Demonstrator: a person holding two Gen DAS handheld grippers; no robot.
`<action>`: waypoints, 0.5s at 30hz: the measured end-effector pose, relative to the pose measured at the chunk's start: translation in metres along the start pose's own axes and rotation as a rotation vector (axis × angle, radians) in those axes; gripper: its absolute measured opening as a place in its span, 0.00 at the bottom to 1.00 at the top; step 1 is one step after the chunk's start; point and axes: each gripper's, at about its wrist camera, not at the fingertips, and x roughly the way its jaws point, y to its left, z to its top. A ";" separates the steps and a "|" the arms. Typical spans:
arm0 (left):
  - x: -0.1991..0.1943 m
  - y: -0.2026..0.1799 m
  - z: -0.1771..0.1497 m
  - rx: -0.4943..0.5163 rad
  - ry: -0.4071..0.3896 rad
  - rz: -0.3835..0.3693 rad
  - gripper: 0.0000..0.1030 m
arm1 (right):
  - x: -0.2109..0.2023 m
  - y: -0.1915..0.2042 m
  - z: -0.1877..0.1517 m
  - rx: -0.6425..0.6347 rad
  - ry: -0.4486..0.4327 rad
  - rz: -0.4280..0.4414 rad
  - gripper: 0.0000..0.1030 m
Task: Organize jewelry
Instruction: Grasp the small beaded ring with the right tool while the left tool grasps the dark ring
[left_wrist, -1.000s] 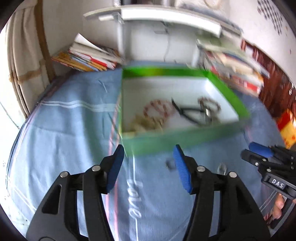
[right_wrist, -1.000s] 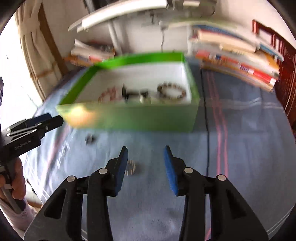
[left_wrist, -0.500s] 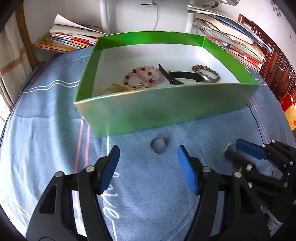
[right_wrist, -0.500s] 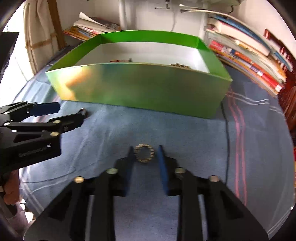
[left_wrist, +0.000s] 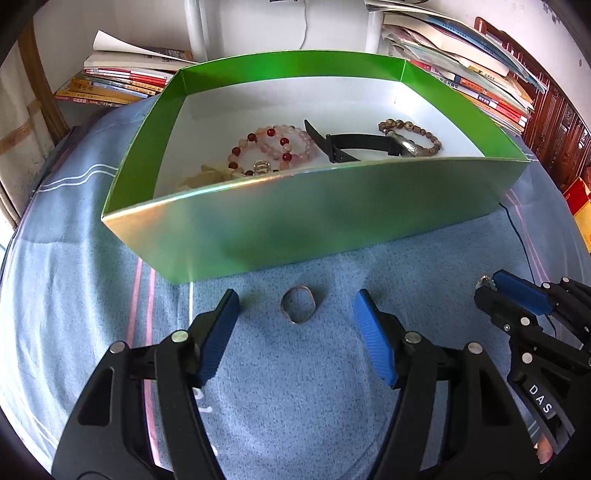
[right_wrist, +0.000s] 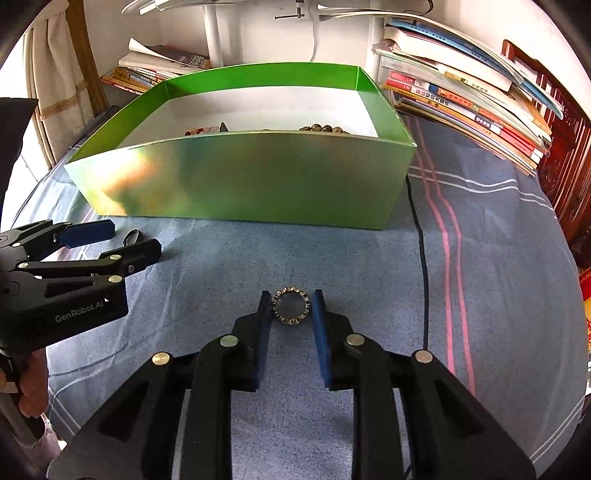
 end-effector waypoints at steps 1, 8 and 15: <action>0.000 0.000 0.000 0.000 -0.001 0.000 0.63 | 0.000 0.000 0.000 -0.001 -0.001 -0.001 0.23; -0.001 0.000 0.001 -0.001 -0.008 0.002 0.62 | 0.000 0.002 0.000 -0.011 -0.004 -0.004 0.23; -0.003 -0.001 -0.001 0.000 -0.018 -0.001 0.48 | 0.000 0.003 0.000 -0.011 -0.008 0.000 0.22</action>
